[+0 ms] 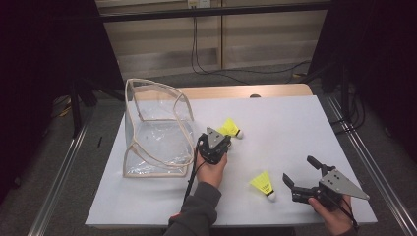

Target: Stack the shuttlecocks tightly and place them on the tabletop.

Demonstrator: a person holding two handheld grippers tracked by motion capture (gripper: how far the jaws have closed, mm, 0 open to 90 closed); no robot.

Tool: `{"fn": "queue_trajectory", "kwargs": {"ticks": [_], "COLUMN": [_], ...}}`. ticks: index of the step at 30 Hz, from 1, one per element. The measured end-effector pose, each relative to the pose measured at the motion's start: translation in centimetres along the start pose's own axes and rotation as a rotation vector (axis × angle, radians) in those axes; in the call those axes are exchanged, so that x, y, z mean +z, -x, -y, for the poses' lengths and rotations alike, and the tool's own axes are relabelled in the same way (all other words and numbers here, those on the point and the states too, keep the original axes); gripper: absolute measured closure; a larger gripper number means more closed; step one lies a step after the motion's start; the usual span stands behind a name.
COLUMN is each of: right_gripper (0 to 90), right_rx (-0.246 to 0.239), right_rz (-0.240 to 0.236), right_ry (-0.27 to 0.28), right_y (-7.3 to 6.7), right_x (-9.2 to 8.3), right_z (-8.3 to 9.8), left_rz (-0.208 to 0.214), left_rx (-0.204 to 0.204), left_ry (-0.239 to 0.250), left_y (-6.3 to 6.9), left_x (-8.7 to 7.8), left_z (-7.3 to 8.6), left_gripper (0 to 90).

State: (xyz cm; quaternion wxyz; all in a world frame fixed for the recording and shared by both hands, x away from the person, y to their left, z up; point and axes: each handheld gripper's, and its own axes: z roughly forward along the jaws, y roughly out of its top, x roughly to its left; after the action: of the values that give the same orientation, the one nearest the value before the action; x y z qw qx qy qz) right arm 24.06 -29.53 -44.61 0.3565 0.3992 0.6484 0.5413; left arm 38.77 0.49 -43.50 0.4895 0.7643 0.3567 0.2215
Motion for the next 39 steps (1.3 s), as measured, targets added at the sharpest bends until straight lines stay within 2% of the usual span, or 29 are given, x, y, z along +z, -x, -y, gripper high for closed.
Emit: {"fn": "queue_trajectory", "kwargs": {"ticks": [12,15,27,39], "right_gripper": [1.9,1.9,1.9,1.9], "right_rx": [-0.001,0.0,-0.002,-0.003], "right_rz": [0.0,0.0,-0.002,-0.004], "right_ry": [0.003,0.004,-0.002,0.0], "right_y": [0.0,0.0,0.0,-0.1], "right_x": [0.0,0.0,0.0,0.0], "right_z": [0.0,0.0,0.0,0.0], "left_rz": [0.036,0.047,0.106,0.167], "left_rx": [0.007,-0.007,-0.015,-0.022], "left_ry": [-0.007,-0.01,-0.02,-0.027], "left_y": [0.7,0.9,1.7,2.5], "left_x": [0.4,0.5,0.6,0.4], "left_z": [0.1,0.1,0.1,0.0], "left_gripper": [86.3,84.3,75.6,71.9]}}
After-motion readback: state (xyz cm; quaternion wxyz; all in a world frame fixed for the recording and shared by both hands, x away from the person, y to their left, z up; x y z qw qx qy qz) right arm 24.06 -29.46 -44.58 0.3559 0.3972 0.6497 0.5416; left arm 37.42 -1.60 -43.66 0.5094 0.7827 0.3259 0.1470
